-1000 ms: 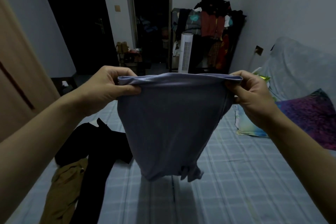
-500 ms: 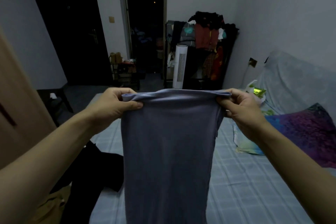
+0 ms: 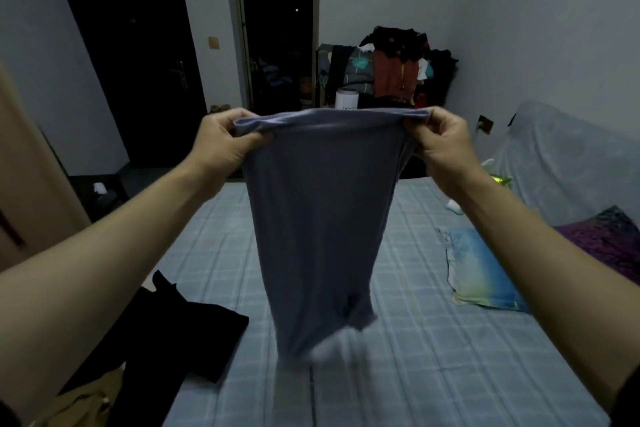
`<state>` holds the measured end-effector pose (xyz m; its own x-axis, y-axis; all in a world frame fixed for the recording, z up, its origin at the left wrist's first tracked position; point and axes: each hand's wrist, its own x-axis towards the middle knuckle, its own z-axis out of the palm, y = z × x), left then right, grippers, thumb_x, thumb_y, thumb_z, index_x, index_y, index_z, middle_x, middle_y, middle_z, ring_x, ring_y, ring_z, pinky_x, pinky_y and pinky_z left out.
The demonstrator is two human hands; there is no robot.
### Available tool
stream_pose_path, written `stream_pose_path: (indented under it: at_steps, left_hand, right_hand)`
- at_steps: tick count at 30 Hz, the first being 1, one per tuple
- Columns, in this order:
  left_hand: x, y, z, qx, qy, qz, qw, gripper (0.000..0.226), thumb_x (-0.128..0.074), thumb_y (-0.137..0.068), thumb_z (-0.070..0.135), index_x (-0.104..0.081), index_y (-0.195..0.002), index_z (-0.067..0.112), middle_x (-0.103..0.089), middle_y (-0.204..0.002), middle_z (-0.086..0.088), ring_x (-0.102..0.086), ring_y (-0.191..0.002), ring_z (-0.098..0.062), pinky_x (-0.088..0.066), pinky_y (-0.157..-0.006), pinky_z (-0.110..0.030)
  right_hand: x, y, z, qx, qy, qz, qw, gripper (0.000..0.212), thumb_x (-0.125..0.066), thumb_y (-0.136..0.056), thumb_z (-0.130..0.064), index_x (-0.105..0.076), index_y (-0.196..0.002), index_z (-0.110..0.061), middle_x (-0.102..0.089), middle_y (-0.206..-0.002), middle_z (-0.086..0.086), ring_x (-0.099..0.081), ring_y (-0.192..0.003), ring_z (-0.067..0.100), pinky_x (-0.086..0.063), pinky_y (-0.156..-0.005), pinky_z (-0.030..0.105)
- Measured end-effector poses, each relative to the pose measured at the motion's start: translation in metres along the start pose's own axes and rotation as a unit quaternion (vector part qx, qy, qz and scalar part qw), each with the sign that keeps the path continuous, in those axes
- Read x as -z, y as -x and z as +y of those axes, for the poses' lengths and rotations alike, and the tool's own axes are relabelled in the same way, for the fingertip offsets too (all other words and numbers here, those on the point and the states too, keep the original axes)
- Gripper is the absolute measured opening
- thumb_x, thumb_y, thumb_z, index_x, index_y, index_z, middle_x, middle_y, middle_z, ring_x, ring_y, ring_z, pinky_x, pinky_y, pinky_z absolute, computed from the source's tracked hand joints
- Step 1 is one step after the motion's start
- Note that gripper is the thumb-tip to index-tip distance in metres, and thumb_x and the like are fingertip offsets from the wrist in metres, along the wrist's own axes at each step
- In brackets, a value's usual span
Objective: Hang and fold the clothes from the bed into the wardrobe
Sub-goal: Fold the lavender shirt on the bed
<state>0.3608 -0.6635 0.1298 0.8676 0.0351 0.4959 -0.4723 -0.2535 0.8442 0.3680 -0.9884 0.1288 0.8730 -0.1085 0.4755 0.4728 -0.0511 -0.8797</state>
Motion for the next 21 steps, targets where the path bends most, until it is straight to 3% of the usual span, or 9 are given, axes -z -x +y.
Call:
stream_pose_path:
  at_steps: [5,11,15,17,21]
  left_hand:
    - [0.010,0.054,0.021,-0.011,-0.030,-0.009,0.999,0.009,-0.073,-0.084,0.003,-0.069,-0.088,0.011,-0.067,-0.075,0.002,-0.063,-0.070,-0.002,-0.053,-0.062,-0.017]
    - [0.007,0.144,0.001,0.045,-0.098,-0.051,0.993,0.020,-0.067,-0.084,-0.009,-0.067,-0.081,0.011,-0.063,-0.074,-0.003,-0.056,-0.063,0.004,-0.046,-0.061,-0.012]
    - [0.011,0.229,-0.030,0.062,-0.144,-0.158,0.975,0.032,-0.067,-0.080,-0.014,-0.066,-0.075,0.018,-0.063,-0.070,0.000,-0.055,-0.064,0.004,-0.043,-0.062,-0.017]
    - [0.013,0.280,-0.052,0.069,-0.165,-0.223,0.958,0.025,-0.073,-0.081,-0.006,-0.067,-0.075,0.017,-0.066,-0.070,-0.001,-0.056,-0.066,0.001,-0.044,-0.063,-0.020]
    - [0.016,0.388,-0.097,0.100,-0.188,-0.318,0.924,0.013,-0.078,-0.079,0.004,-0.068,-0.074,0.010,-0.065,-0.069,0.002,-0.052,-0.065,0.002,-0.041,-0.062,-0.020]
  right_hand:
    - [0.009,0.047,-0.021,0.050,0.001,-0.065,0.997,0.005,-0.065,-0.091,-0.018,-0.064,-0.090,-0.014,-0.069,-0.076,-0.005,-0.063,-0.071,0.011,-0.054,-0.064,0.027]
    - [0.026,0.145,0.012,0.000,0.053,-0.111,0.992,0.014,-0.062,-0.093,-0.010,-0.062,-0.095,0.004,-0.066,-0.079,0.008,-0.064,-0.071,0.015,-0.054,-0.065,0.029]
    - [0.040,0.239,0.052,-0.095,0.076,-0.118,0.985,0.005,-0.060,-0.092,0.002,-0.061,-0.090,0.007,-0.065,-0.076,0.008,-0.064,-0.073,0.017,-0.054,-0.070,0.035]
    - [0.046,0.297,0.071,-0.131,0.105,-0.132,0.977,0.010,-0.060,-0.089,0.010,-0.063,-0.084,0.001,-0.065,-0.071,0.001,-0.064,-0.068,0.009,-0.054,-0.066,0.026]
    - [0.056,0.412,0.100,-0.163,0.239,-0.213,0.933,0.018,-0.068,-0.082,0.009,-0.064,-0.080,-0.008,-0.065,-0.073,0.003,-0.058,-0.068,0.006,-0.048,-0.067,0.028]
